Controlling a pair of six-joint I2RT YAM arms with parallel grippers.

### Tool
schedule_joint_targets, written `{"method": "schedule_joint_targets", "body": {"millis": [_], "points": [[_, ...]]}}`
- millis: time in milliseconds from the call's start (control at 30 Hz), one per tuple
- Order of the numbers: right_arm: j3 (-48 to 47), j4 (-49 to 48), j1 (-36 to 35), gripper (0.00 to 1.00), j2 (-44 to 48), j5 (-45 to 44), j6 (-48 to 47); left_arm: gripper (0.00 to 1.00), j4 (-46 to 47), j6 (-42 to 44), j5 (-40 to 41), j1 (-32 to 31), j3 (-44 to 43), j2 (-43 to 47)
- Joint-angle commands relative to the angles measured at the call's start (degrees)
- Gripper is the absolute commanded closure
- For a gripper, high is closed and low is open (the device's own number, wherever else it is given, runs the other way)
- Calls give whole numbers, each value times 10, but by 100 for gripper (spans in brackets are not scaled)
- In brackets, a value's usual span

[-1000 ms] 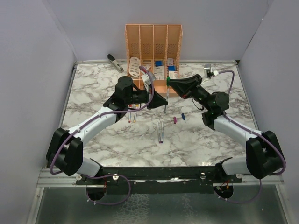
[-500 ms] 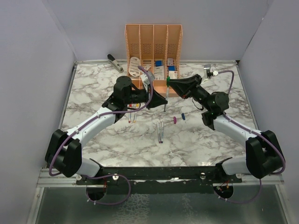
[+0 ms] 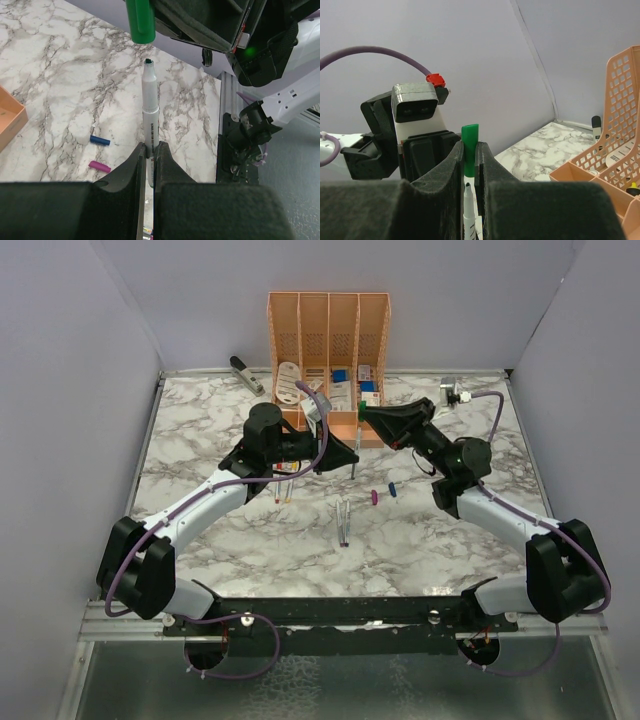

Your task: Insert the pens into the pen caps

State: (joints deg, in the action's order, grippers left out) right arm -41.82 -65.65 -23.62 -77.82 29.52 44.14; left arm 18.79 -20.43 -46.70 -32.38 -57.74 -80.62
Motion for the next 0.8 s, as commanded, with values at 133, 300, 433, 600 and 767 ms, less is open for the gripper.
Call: {"method": "schedule_joint_targets", "body": {"millis": [133, 300, 433, 600, 767], "points": [[-23, -13, -2, 99, -8, 3, 12, 100, 17, 3, 6, -2, -4, 2], [-21, 8, -3, 99, -2, 19, 9, 100, 15, 5, 17, -2, -2, 6], [-14, 22, -3, 99, 8, 20, 2, 100, 15, 6, 25, -2, -1, 8], [-7, 27, -4, 99, 13, 23, -3, 100, 15, 7, 24, -2, -4, 8], [-3, 27, -3, 99, 12, 22, -7, 100, 17, 6, 19, -2, -5, 6]]}}
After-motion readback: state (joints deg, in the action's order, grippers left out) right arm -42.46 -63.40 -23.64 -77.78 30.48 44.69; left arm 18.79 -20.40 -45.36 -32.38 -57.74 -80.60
